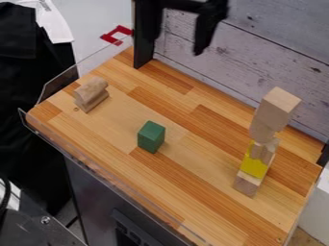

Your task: Move the cube to the top of the tower

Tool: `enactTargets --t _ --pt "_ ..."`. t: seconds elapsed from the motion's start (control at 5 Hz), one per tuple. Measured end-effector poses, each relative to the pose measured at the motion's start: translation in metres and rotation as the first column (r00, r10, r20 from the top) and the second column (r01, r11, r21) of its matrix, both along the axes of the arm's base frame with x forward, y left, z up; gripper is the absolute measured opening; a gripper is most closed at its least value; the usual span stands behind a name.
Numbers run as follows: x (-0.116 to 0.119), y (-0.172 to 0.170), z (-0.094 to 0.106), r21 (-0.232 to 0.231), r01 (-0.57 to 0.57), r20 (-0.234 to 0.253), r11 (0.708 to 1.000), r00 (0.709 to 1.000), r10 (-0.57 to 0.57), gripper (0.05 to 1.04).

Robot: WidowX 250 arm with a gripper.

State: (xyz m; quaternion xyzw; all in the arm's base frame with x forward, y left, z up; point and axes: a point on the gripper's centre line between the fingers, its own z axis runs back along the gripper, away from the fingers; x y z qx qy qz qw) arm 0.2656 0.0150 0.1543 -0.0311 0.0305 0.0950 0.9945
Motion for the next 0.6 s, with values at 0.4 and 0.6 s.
enactTargets --t 0.4,0.6 --pt "-0.012 0.015 -0.044 0.093 0.098 -0.1 0.991 0.991 -0.088 1.0" --pt "-0.013 0.009 -0.055 0.058 0.125 -0.092 0.99 0.989 -0.12 1.0"
